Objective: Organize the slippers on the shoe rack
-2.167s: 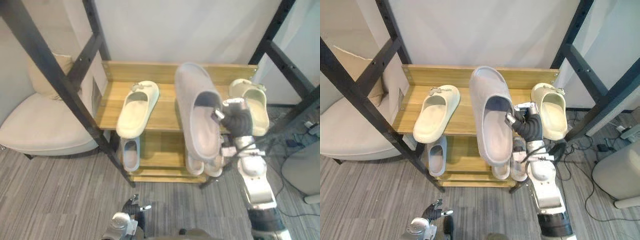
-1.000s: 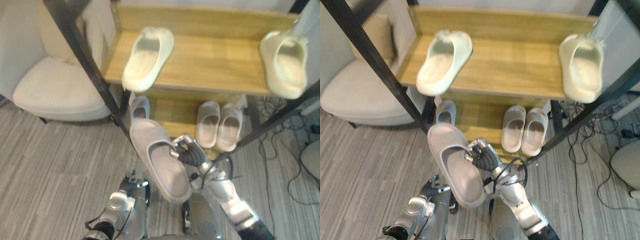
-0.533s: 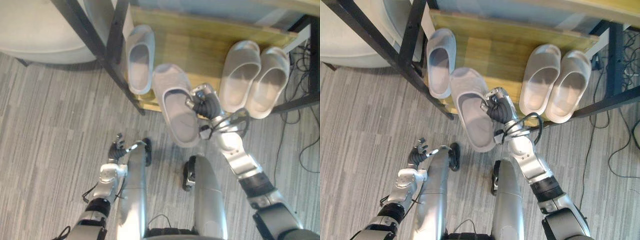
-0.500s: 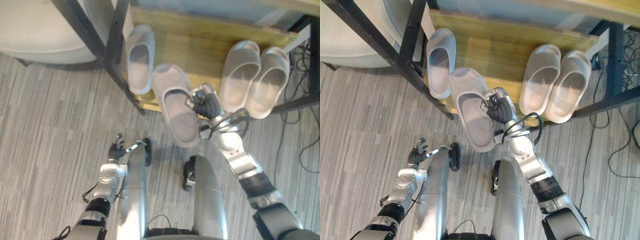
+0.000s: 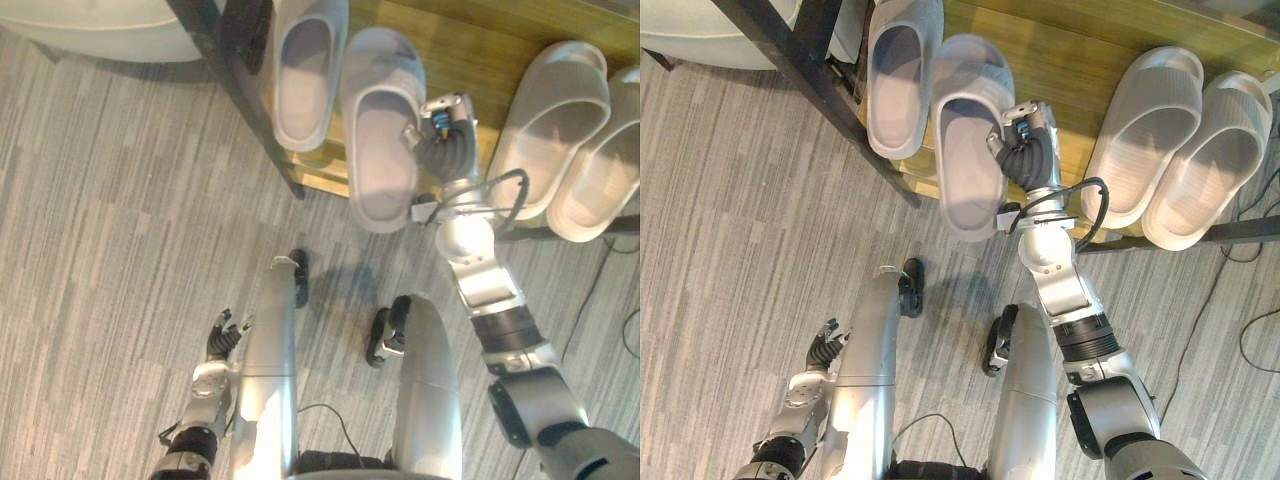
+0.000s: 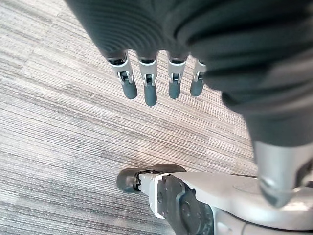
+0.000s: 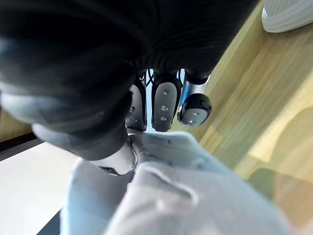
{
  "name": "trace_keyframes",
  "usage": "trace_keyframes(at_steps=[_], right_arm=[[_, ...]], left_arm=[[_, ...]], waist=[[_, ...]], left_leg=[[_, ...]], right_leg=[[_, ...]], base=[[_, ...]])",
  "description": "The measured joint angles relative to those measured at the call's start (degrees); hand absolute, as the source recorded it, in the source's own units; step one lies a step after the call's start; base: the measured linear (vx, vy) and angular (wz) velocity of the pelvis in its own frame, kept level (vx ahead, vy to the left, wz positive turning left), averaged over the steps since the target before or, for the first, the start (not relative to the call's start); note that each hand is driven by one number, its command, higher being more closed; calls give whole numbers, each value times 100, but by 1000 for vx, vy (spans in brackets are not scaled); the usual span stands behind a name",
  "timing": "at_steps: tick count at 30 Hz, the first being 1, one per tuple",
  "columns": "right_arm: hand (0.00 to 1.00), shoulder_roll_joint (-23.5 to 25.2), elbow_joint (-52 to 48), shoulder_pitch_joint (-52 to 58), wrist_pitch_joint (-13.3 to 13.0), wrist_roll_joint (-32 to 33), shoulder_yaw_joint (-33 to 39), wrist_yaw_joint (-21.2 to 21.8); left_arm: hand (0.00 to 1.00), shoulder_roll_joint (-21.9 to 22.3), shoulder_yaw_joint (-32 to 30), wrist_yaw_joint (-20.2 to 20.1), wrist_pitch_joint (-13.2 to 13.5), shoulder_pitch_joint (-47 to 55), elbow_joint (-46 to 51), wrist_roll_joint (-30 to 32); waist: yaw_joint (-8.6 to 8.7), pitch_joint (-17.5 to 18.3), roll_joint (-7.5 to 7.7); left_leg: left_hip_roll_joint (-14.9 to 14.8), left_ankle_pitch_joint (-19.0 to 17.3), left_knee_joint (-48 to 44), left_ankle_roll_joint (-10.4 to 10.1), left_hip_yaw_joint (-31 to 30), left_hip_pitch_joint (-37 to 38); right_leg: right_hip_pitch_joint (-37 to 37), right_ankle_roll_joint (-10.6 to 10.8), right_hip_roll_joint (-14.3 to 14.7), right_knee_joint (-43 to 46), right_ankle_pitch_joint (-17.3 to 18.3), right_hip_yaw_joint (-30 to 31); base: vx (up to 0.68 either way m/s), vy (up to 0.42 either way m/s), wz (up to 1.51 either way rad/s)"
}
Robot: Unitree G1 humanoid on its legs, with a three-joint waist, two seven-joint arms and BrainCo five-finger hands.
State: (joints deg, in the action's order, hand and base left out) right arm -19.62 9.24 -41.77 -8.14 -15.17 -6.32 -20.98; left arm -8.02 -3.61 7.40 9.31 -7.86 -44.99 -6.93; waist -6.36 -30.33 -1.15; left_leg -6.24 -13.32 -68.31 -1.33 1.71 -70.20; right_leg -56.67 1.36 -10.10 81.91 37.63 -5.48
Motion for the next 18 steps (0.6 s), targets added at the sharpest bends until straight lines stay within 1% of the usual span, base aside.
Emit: trace_keyframes(at_steps=[1, 3, 7, 10, 13, 14, 18], right_arm=[[100, 11, 99, -71, 28, 1, 36, -30], [100, 92, 122, -154, 96, 4, 188, -67], [100, 108, 326, -385, 156, 18, 288, -219], [100, 99, 669, -463, 183, 267, 403, -264], [100, 100, 1107, -683, 195, 523, 397, -263], [0, 98, 1212, -748, 192, 608, 392, -263], [0, 76, 1692, -1065, 195, 901, 394, -264]], left_arm=[[0, 7, 1, 2, -1, -1, 1, -4], [0, 18, 1, 11, 2, 0, 3, -11], [0, 23, 2, 15, -1, 0, -22, -11], [0, 43, 10, 16, -6, 71, -84, -16], [0, 46, 36, 18, -3, 97, -87, -67], [0, 45, 39, 19, -2, 104, -88, -91], [0, 46, 86, 28, 10, 108, -176, -211]], waist=[[-9, 0, 1], [-17, 3, 0], [-20, 46, -4], [-46, 352, 2], [-67, 469, -6], [-71, 492, -4], [-129, 615, -7]], left_leg=[[8, 24, 0, 38, 1, -4], [23, 47, 1, 4, -1, -10], [26, 45, 1, 6, -19, -34], [47, 32, 2, 22, -23, -198], [59, 51, 5, 30, -5, -187], [59, 54, 6, 24, -9, -187], [61, 64, 42, -10, -7, -202]], right_leg=[[0, -4, -10, 2, -2, -1], [2, 8, -35, 6, 4, -1], [-7, 7, -42, 5, 6, -17], [-167, -13, -73, 28, 14, -48], [-167, -17, -81, 52, 17, -38], [-166, -22, -81, 56, 20, -44], [-188, -36, -91, 66, 25, -60]], base=[[10, -10, 8], [15, -10, 5], [0, 0, 0], [-25, 4, 5], [-19, -1, 2], [-33, -5, 3], [-35, -16, 4]])
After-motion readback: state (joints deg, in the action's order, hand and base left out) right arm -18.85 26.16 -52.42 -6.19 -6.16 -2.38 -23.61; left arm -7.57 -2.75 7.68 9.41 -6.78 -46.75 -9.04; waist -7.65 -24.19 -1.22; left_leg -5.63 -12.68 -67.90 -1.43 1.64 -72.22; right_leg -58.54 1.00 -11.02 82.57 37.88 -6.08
